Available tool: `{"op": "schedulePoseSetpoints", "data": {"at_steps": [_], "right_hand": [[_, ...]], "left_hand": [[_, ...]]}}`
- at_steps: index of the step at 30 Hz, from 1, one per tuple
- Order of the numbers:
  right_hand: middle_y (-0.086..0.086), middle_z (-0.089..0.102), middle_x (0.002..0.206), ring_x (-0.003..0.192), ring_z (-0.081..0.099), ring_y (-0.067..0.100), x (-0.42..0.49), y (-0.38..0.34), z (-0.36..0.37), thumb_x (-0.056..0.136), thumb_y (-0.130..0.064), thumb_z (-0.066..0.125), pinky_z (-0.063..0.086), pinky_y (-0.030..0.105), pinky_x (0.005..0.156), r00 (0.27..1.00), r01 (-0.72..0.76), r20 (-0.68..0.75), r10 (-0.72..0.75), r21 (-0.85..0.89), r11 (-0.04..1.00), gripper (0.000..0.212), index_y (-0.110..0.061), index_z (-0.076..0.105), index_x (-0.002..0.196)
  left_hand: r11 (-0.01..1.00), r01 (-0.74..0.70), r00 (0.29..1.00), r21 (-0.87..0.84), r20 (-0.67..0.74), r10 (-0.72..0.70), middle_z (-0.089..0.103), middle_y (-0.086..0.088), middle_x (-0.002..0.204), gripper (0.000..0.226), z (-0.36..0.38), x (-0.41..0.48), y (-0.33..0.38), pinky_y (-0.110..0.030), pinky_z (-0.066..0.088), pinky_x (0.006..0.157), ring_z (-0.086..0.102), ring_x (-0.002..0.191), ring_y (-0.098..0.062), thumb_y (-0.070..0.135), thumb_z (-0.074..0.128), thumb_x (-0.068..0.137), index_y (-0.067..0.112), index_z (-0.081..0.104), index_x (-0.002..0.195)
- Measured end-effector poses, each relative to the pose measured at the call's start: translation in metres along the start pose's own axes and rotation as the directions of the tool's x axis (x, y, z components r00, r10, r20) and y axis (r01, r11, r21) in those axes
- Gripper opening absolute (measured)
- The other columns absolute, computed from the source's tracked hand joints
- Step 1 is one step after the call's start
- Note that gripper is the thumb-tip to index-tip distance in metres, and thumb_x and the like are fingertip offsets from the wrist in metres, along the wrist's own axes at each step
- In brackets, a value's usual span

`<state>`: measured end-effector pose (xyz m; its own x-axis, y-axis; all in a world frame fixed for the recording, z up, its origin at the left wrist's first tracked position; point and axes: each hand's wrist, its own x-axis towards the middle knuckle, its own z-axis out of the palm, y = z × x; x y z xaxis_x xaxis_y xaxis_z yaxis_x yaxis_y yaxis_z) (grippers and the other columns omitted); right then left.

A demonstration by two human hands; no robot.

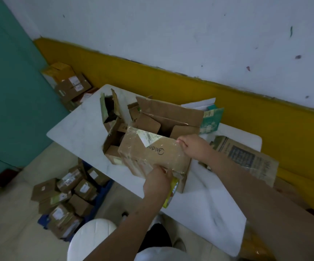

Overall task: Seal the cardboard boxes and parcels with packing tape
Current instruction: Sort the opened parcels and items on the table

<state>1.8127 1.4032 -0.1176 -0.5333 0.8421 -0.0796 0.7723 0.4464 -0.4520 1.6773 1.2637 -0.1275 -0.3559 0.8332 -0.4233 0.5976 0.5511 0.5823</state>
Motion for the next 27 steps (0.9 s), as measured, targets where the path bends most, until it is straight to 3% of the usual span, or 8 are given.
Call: {"op": "schedulePoseSetpoints", "data": {"at_steps": [5, 7, 9, 13, 15, 17, 22, 27], "right_hand": [[0.003, 0.063, 0.091, 0.087, 0.061, 0.024, -0.001, -0.008, -0.003, 0.102, -0.051, 0.033, 0.042, 0.033, 0.07, 0.997, -0.07, 0.037, 0.074, -0.088, 0.994, 0.039, -0.02, 0.055, 0.098], [0.001, 0.058, 0.096, 0.091, 0.054, 0.022, -0.009, -0.009, 0.007, 0.09, -0.075, 0.03, 0.041, 0.037, 0.078, 0.999, -0.041, 0.016, 0.048, -0.28, 0.959, 0.06, -0.021, 0.053, 0.104], [0.004, 0.055, 0.113, 0.104, 0.048, 0.026, -0.019, -0.008, 0.025, 0.084, -0.084, 0.021, 0.036, 0.042, 0.094, 0.999, -0.03, -0.031, 0.018, -0.456, 0.889, 0.086, -0.017, 0.051, 0.128], [0.01, 0.037, 0.15, 0.139, 0.031, 0.031, -0.025, -0.014, 0.037, 0.092, -0.071, 0.009, 0.012, 0.056, 0.118, 0.999, 0.005, -0.043, -0.027, -0.455, 0.89, 0.088, -0.01, 0.023, 0.155], [0.009, 0.006, 0.165, 0.152, 0.002, 0.025, -0.03, -0.019, 0.045, 0.097, -0.063, 0.005, -0.002, 0.055, 0.121, 0.995, 0.097, 0.013, -0.103, -0.457, 0.884, 0.08, -0.01, 0.005, 0.157], [0.007, -0.01, 0.165, 0.151, -0.012, 0.019, -0.036, -0.022, 0.047, 0.098, -0.059, 0.0, -0.006, 0.05, 0.122, 0.991, 0.13, 0.06, -0.116, -0.429, 0.894, 0.075, -0.013, -0.003, 0.157], [0.011, -0.004, 0.165, 0.152, -0.003, 0.023, -0.027, -0.019, 0.042, 0.088, -0.063, -0.023, 0.0, 0.048, 0.123, 0.987, 0.163, 0.075, -0.145, -0.451, 0.877, 0.091, -0.011, 0.003, 0.158], [0.012, -0.002, 0.165, 0.152, 0.0, 0.026, -0.02, -0.025, 0.038, 0.086, -0.067, -0.021, 0.001, 0.053, 0.121, 0.988, 0.15, 0.094, -0.119, -0.471, 0.869, 0.093, -0.012, 0.005, 0.157]], "left_hand": [[0.999, -0.035, 0.999, -0.001, -0.012, 0.035, 0.065, -0.003, 0.099, 0.032, 0.009, 0.004, -0.003, -0.037, 0.05, 0.075, 0.066, 0.091, -0.028, 0.047, 0.041, 0.102, 0.018, 0.05, 0.11], [0.998, -0.049, 0.999, -0.036, -0.006, 0.049, 0.062, 0.0, 0.099, 0.031, 0.012, 0.002, -0.006, -0.034, 0.046, 0.074, 0.065, 0.093, -0.027, 0.047, 0.04, 0.102, 0.019, 0.05, 0.112], [0.995, -0.068, 0.998, -0.072, -0.017, 0.067, 0.062, 0.001, 0.097, 0.027, 0.013, 0.0, -0.007, -0.03, 0.043, 0.067, 0.063, 0.081, -0.021, 0.046, 0.04, 0.103, 0.02, 0.047, 0.108], [0.968, -0.073, 0.997, -0.24, 0.023, 0.08, 0.061, 0.006, 0.093, 0.024, 0.014, 0.0, -0.008, -0.018, 0.043, 0.047, 0.059, 0.049, -0.003, 0.041, 0.041, 0.104, 0.018, 0.045, 0.106], [0.94, -0.063, 0.994, -0.336, 0.065, 0.09, 0.06, 0.007, 0.096, 0.029, 0.012, 0.001, -0.008, -0.023, 0.052, 0.051, 0.066, 0.057, -0.012, 0.043, 0.041, 0.104, 0.015, 0.046, 0.11], [0.922, -0.081, 0.991, -0.379, 0.071, 0.116, 0.059, 0.002, 0.1, 0.028, 0.01, 0.0, -0.008, -0.015, 0.049, 0.052, 0.061, 0.07, -0.009, 0.04, 0.036, 0.106, 0.014, 0.044, 0.111], [0.934, -0.204, 0.973, -0.293, 0.046, 0.227, 0.061, 0.004, 0.107, 0.036, 0.007, 0.004, -0.021, -0.034, 0.043, 0.081, 0.06, 0.1, -0.018, 0.052, 0.026, 0.104, 0.025, 0.049, 0.108], [0.935, -0.266, 0.961, -0.233, -0.141, 0.239, 0.061, 0.009, 0.09, 0.042, -0.028, 0.02, -0.048, -0.036, 0.049, 0.078, 0.06, 0.085, -0.011, 0.057, 0.024, 0.102, 0.03, 0.056, 0.101]]}}
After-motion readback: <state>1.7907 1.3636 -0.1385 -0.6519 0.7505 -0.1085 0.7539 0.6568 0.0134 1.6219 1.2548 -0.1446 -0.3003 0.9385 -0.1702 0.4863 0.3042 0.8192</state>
